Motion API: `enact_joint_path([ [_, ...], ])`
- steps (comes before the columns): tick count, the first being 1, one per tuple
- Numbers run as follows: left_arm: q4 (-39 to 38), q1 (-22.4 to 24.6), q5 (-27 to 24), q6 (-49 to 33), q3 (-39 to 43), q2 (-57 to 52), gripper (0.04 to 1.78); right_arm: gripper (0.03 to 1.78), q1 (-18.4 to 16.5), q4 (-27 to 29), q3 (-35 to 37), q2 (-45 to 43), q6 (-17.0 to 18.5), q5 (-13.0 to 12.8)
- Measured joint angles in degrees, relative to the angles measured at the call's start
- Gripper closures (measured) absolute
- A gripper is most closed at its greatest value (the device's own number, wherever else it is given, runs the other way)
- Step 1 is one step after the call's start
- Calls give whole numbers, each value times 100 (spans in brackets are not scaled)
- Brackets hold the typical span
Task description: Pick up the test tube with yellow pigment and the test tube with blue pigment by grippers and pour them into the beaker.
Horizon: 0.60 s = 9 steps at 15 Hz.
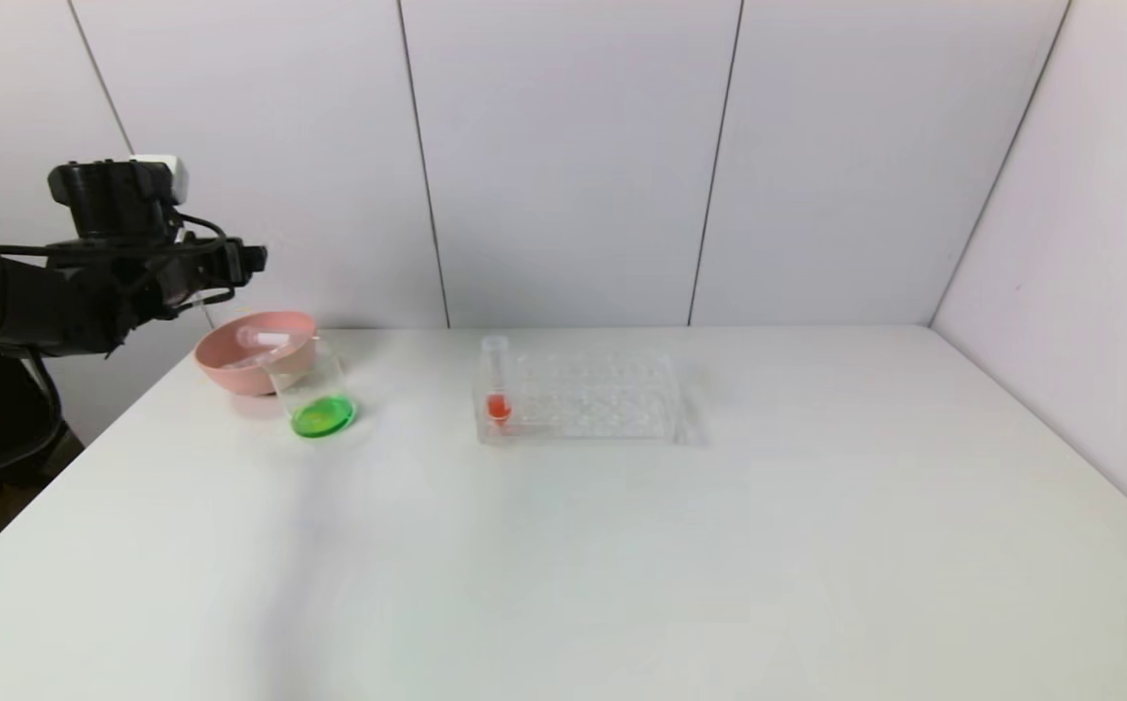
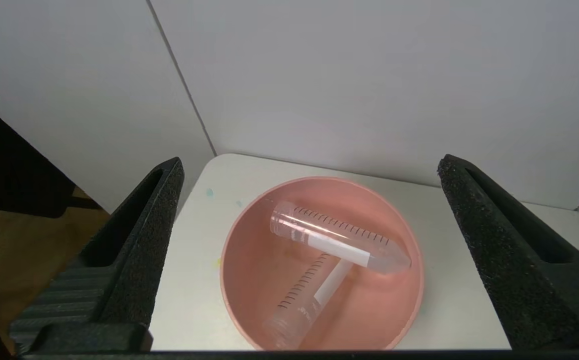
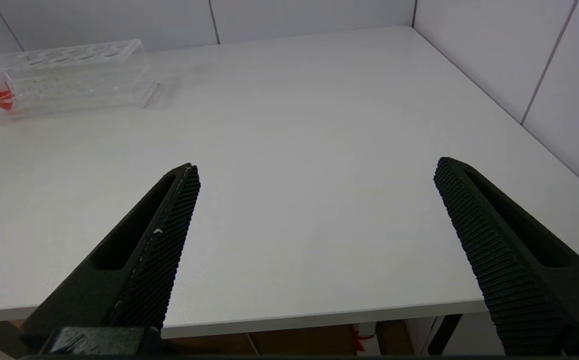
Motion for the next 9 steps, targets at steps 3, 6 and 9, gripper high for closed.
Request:
enact_joint_path([
  [3, 63, -5, -161, 23, 739, -1301, 6, 10, 0, 0, 0, 0, 2, 0],
  [6, 574, -5, -670, 54, 1709, -3318, 6, 10, 0, 2, 0, 0, 0, 0],
  [9, 1593, -9, -1356, 87, 2658, -5578, 6, 10, 0, 2, 0, 0, 2, 0],
])
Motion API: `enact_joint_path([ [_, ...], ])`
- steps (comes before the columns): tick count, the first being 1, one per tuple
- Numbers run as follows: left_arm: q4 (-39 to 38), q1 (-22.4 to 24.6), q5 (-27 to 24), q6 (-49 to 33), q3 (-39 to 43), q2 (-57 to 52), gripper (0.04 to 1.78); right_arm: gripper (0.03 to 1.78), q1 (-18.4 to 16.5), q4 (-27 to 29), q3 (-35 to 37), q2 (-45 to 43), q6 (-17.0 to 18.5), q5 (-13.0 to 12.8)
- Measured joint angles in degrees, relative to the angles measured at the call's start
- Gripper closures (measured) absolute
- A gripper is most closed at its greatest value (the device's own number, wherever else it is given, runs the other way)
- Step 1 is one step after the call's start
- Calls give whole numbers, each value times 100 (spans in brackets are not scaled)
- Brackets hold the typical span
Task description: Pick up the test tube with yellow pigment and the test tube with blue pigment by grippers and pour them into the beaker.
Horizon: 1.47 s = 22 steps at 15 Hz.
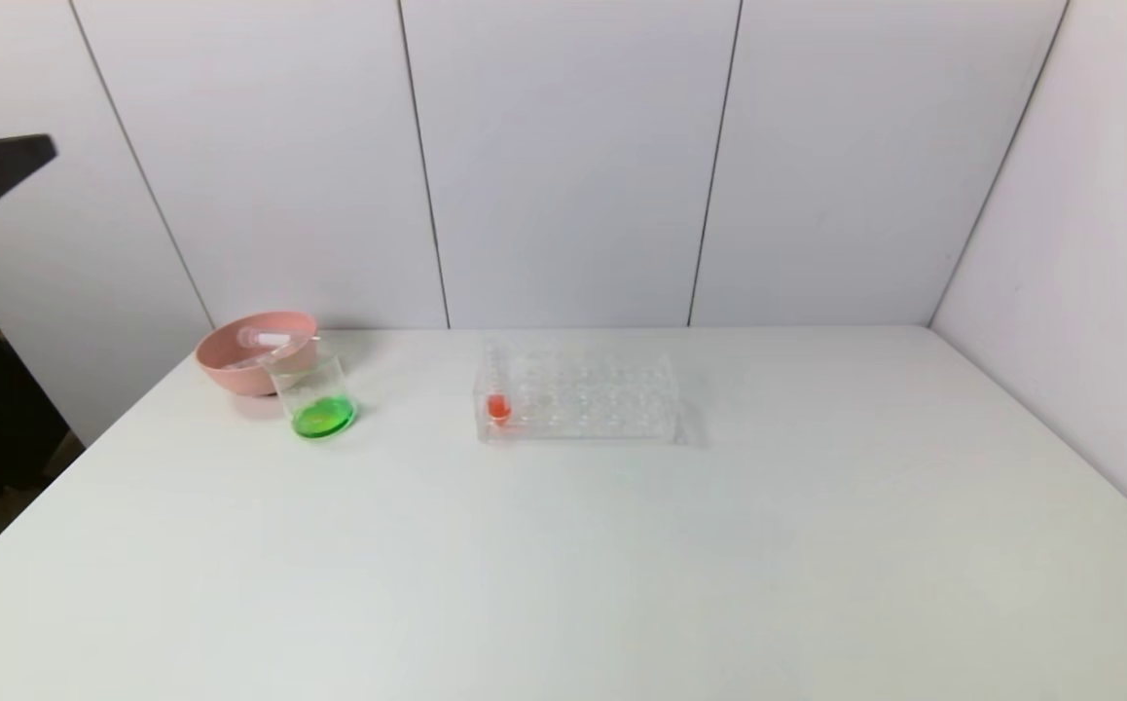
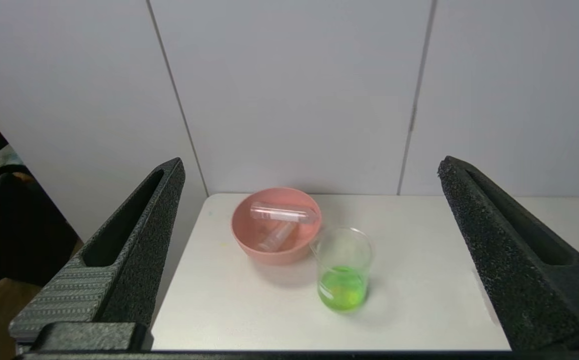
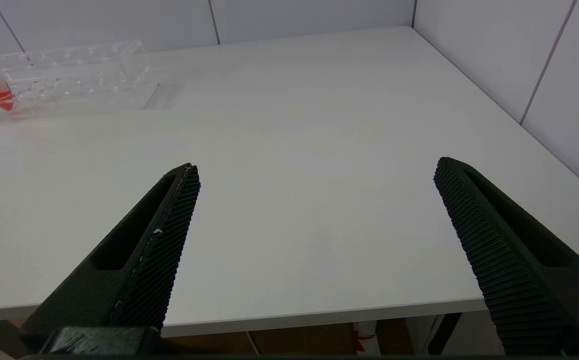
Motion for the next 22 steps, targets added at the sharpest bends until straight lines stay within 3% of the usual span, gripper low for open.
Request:
enact_joint_path([
  [3, 1275, -265, -584, 63, 752, -2188, 6, 10, 0, 0, 0, 0, -2, 0],
  [7, 2722, -606, -680, 234, 1768, -4267, 6, 10, 0, 0, 0, 0, 0, 2],
  [10, 2416, -633, -333, 286, 2946, -5141, 6, 10, 0, -2, 0, 0, 0, 0],
  [15, 918, -650, 446, 250, 5091, -5808, 6, 10, 0, 0, 0, 0, 0, 0],
  [22, 1081, -655, 514, -633, 5494, -5939, 6, 10, 0, 0, 0, 0, -2, 2],
])
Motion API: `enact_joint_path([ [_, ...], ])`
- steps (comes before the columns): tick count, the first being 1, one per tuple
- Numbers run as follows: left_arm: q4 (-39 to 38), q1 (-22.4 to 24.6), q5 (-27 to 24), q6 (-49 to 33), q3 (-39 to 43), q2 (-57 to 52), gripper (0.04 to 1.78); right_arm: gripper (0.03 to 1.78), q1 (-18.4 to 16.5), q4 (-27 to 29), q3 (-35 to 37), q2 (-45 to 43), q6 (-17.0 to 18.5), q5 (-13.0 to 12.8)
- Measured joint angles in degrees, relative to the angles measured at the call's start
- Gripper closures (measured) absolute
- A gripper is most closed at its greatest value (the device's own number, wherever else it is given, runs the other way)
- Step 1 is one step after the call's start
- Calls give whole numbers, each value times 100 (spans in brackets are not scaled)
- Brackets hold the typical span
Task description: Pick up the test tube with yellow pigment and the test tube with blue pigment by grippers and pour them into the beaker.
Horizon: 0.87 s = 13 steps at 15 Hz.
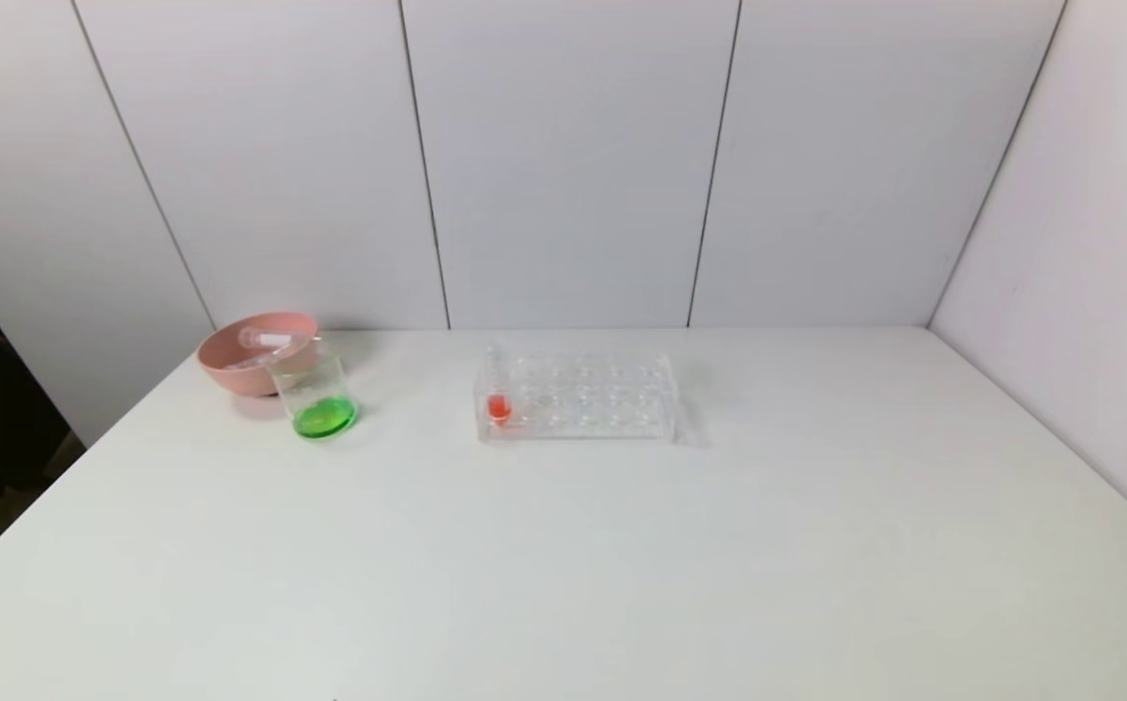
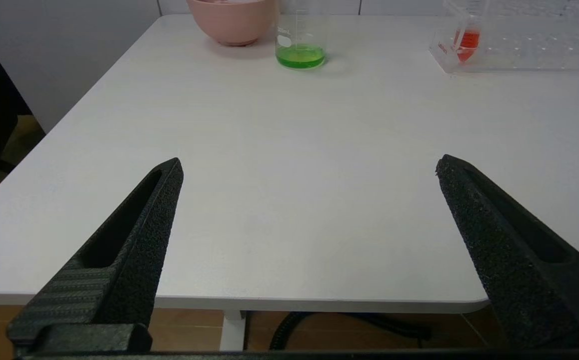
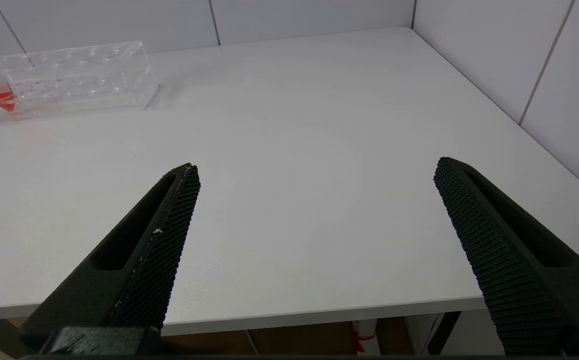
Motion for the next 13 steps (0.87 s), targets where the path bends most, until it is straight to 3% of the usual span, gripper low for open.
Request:
enact_joint_path([
  [13, -20, 0, 30, -141, 7, 0, 6, 10, 0, 0, 0, 0, -7, 0],
])
